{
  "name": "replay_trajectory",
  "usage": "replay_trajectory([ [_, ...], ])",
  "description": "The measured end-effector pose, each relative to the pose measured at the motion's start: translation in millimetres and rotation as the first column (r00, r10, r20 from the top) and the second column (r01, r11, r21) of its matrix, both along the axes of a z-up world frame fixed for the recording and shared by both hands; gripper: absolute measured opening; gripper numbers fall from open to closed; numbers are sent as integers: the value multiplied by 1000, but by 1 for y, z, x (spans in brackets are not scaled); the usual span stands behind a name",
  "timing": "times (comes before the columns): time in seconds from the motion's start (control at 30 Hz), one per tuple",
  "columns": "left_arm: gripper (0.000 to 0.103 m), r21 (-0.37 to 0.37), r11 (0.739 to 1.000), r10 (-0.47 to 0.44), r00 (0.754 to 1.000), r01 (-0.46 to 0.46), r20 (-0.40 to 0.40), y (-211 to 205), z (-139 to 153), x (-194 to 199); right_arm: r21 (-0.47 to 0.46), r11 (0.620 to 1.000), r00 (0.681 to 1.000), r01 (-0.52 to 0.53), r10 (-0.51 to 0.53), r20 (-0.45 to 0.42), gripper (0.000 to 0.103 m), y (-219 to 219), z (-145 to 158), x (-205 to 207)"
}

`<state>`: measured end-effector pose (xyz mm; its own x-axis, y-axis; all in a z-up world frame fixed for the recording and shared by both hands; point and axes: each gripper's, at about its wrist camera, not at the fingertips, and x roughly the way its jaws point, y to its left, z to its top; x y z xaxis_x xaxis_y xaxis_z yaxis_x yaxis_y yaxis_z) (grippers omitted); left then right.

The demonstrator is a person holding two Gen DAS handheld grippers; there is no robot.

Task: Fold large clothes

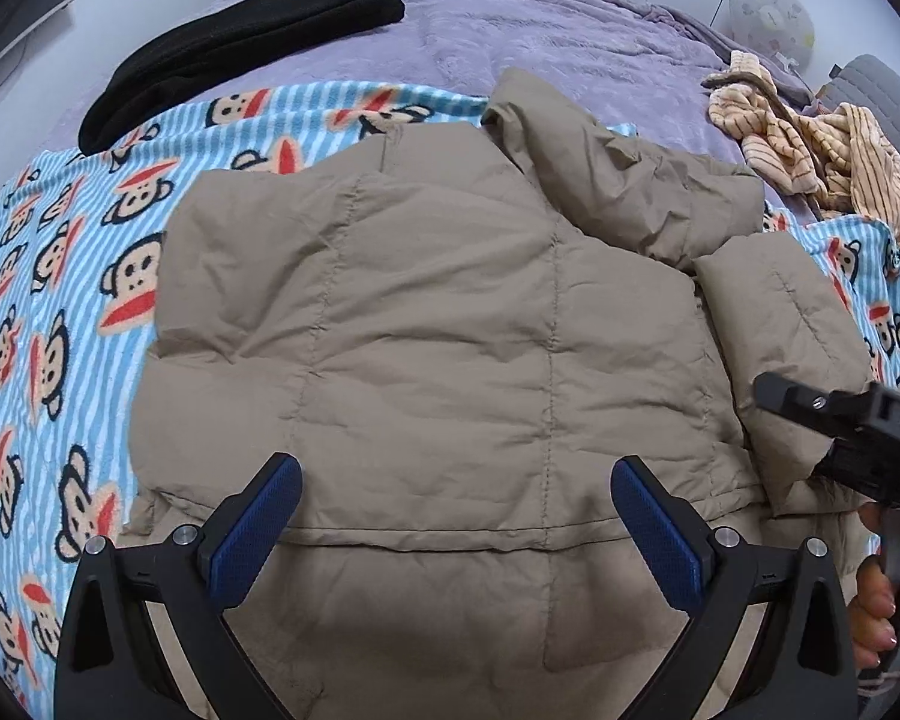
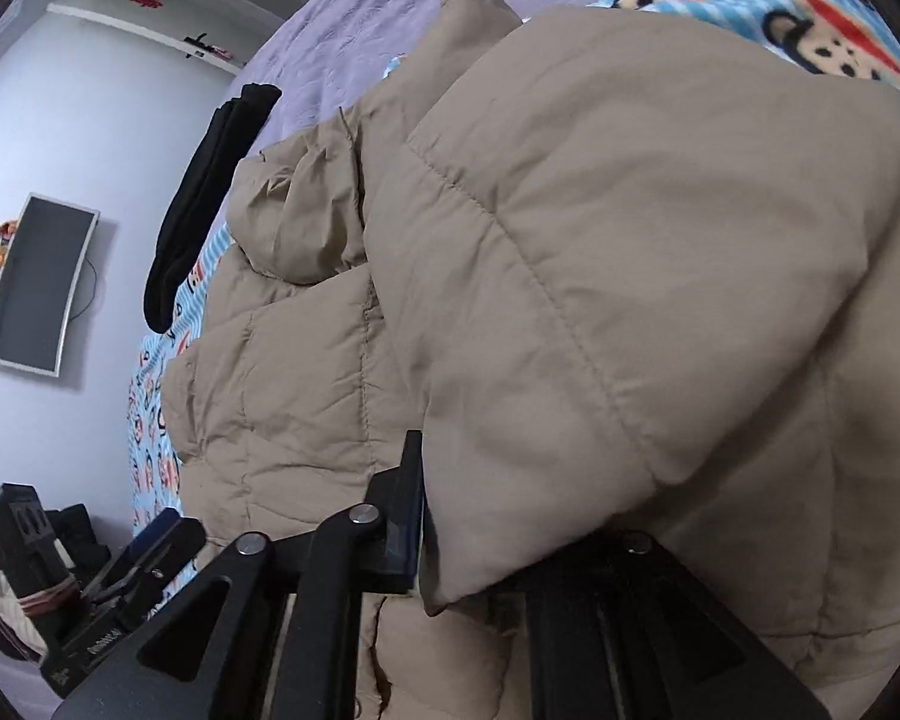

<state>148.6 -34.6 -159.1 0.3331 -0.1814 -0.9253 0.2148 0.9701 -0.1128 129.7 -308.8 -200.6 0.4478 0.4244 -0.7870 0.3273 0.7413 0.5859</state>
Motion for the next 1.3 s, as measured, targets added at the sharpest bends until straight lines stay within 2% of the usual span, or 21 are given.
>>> replay_trajectory([
  [0.07,103,-21,1000,-12,1000,12,-8,-7,-2,1,38,999,1000,-4,3,20,69,-2,12,-1],
  [0.2,103,-61,998,-16,1000,16,5,-11,3,8,8,1000,998,-7,6,70,70,-8,49,-13],
  [0.3,103,-109,994,0,1000,0,5,-3,7,16,17,995,991,98,-99,90,70,-32,64,-31],
  [0.37,103,-143,990,7,1000,-6,7,5,9,21,40,977,974,209,-211,80,69,-56,63,-40],
  [0.43,103,-192,981,9,1000,-8,3,15,11,24,71,955,954,289,-293,64,36,-74,58,-40],
  [0.47,103,-230,973,5,1000,-5,-4,20,13,26,94,948,949,303,-309,59,8,-79,56,-36],
  [0.5,103,-276,961,0,1000,-3,-11,26,14,27,103,951,952,291,-298,71,7,-79,58,-30],
  [0.57,103,-361,933,-6,1000,-3,-24,37,17,31,46,975,966,215,-220,135,7,-61,72,-14],
  [0.67,103,-485,874,-17,998,-18,-66,52,17,38,-83,997,976,5,13,217,7,-8,98,10],
  [0.77,103,-584,811,-30,993,-42,-112,60,14,43,-175,967,951,-185,222,217,8,50,100,20],
  [0.83,103,-641,766,-45,989,-54,-137,62,12,45,-232,928,928,-291,333,169,9,86,91,22],
  [0.87,103,-666,744,-53,987,-60,-149,62,10,46,-247,911,920,-330,369,134,14,99,85,22],
  [0.93,103,-708,702,-75,981,-74,-178,60,5,48,-238,893,911,-383,408,65,43,114,68,22],
  [0.97,103,-709,701,-79,979,-80,-189,58,2,47,-222,893,912,-392,409,39,66,118,61,20],
  [1.0,103,-700,709,-80,977,-82,-195,55,0,47,-212,896,914,-391,405,27,74,118,58,17],
  [1.1,103,-664,744,-94,973,-72,-210,44,-8,49,-207,912,929,-353,368,37,74,105,63,2],
  [1.17,103,-621,781,-95,970,-66,-222,33,-15,54,-200,930,945,-310,323,40,74,84,67,-14],
  [1.23,98,-579,814,-98,969,-53,-226,21,-22,57,-190,942,959,-276,284,17,73,62,66,-32],
  [1.27,82,-558,829,-100,970,-42,-222,13,-23,60,-183,947,963,-265,270,1,66,53,64,-41],
  [1.3,49,-542,840,-111,969,-28,-222,3,-24,62,-178,949,965,-260,261,-21,52,44,59,-49],
])
